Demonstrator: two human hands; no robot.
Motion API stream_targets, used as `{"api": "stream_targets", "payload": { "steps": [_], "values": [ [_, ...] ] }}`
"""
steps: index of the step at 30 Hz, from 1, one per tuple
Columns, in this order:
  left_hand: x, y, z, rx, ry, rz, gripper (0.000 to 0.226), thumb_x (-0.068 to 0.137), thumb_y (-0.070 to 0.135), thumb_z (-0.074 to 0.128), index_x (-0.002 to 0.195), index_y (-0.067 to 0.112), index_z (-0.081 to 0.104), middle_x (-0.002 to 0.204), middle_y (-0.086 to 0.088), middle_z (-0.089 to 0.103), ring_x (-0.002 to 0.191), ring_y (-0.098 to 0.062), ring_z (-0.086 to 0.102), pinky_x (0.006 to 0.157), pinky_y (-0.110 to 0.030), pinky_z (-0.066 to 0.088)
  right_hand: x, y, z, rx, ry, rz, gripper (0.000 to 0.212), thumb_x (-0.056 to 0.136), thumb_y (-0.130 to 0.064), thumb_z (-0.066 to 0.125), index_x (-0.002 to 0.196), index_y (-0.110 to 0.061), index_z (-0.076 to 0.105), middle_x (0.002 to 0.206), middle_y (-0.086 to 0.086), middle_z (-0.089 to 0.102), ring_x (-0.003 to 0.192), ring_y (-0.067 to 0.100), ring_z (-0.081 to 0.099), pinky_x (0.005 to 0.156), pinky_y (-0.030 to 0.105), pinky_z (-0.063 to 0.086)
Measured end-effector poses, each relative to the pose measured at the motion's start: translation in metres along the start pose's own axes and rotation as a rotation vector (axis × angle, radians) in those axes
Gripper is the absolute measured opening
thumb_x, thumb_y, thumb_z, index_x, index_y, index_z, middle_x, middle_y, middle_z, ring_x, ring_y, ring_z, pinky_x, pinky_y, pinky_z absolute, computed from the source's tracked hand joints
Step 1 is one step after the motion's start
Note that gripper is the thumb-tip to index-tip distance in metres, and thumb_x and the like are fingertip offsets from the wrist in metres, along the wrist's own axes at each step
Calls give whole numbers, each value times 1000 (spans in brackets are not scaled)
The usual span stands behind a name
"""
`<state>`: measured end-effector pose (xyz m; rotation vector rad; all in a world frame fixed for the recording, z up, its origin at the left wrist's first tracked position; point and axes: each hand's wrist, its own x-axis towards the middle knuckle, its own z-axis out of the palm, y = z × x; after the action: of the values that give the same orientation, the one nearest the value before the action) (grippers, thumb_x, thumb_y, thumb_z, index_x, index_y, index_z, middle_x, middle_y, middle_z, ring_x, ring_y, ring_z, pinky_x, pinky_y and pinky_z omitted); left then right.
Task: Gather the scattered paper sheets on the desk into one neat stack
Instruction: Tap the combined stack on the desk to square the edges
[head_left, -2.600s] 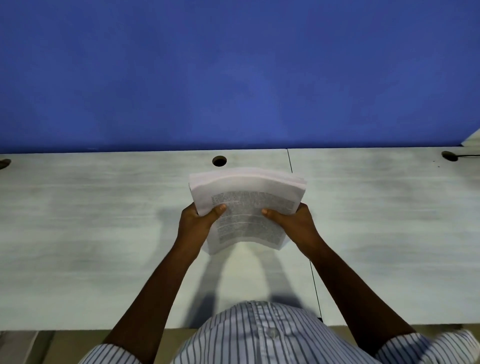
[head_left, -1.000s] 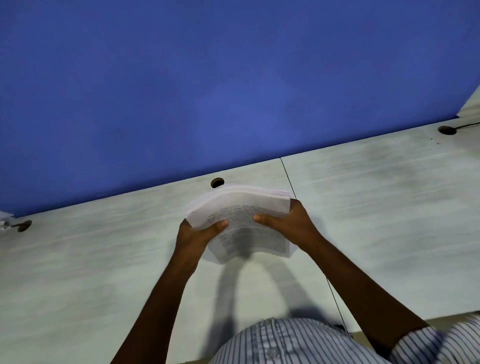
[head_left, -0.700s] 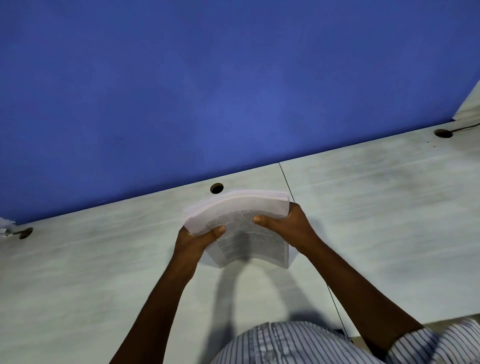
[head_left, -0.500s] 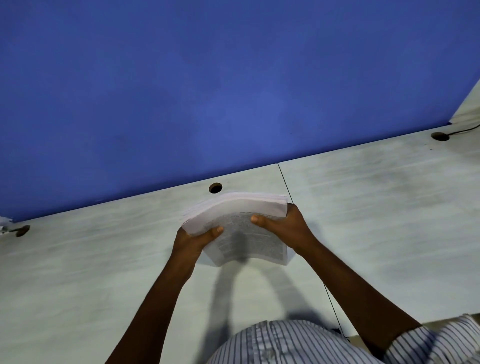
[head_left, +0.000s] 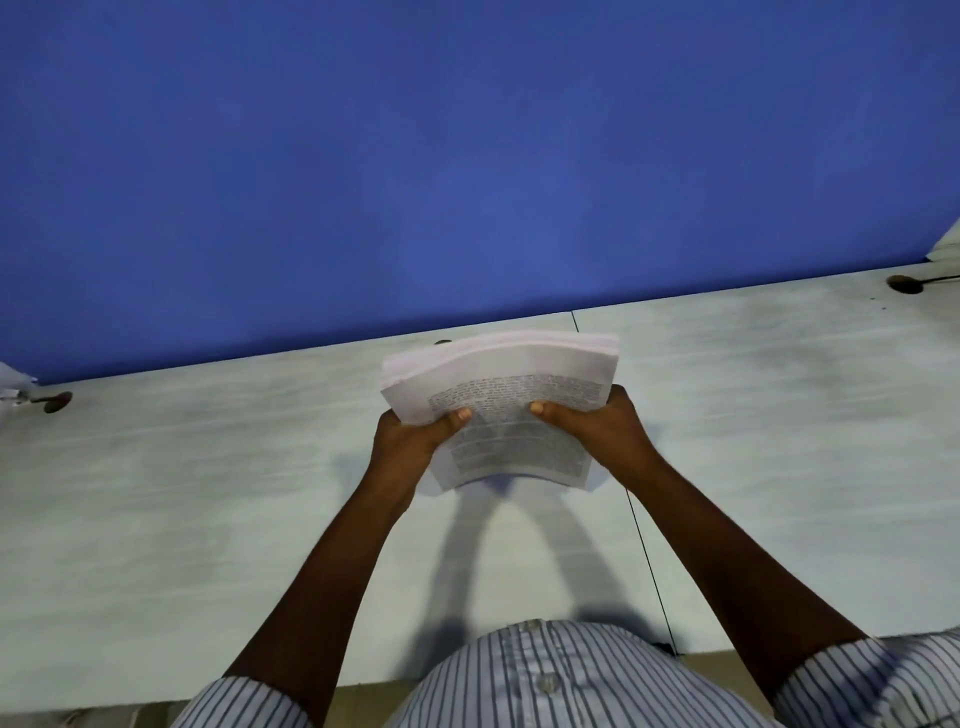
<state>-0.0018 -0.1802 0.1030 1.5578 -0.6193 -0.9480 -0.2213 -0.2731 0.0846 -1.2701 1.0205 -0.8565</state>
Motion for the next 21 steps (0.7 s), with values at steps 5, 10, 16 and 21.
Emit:
{"api": "stream_targets", "payload": {
  "steps": [5, 10, 16, 21],
  "values": [
    [-5, -31, 7, 36, -18, -150, 31, 72, 14, 88, 97, 21, 72, 103, -2, 76, 99, -21, 72, 93, -38, 56, -10, 38, 0, -25, 9, 111, 29, 69, -17, 90, 93, -24, 75, 101, 1, 77, 98, 21, 73, 84, 35, 59],
    [4, -14, 7, 120, -143, -121, 39, 78, 17, 83, 115, 19, 71, 111, 2, 74, 96, -5, 70, 86, -22, 55, -1, 26, -2, -6, -99, 182, 31, 76, -17, 86, 104, -25, 74, 106, -2, 77, 97, 14, 73, 92, 35, 58],
    [-8, 4, -7, -252, -387, -505, 34, 98, 31, 58, 125, 13, 67, 125, -16, 68, 111, -34, 66, 101, -46, 49, -6, 23, -6, 469, -258, 568, 40, 91, -18, 70, 128, -5, 65, 127, 17, 67, 108, 35, 68, 94, 47, 56],
    [-29, -24, -14, -279, -385, -575, 40, 93, 25, 62, 128, 6, 65, 124, -19, 68, 106, -36, 68, 88, -44, 57, -30, 26, -1, 636, -315, 673, 40, 93, -23, 63, 129, -4, 64, 125, 18, 67, 99, 33, 70, 85, 42, 60]
  ]
}}
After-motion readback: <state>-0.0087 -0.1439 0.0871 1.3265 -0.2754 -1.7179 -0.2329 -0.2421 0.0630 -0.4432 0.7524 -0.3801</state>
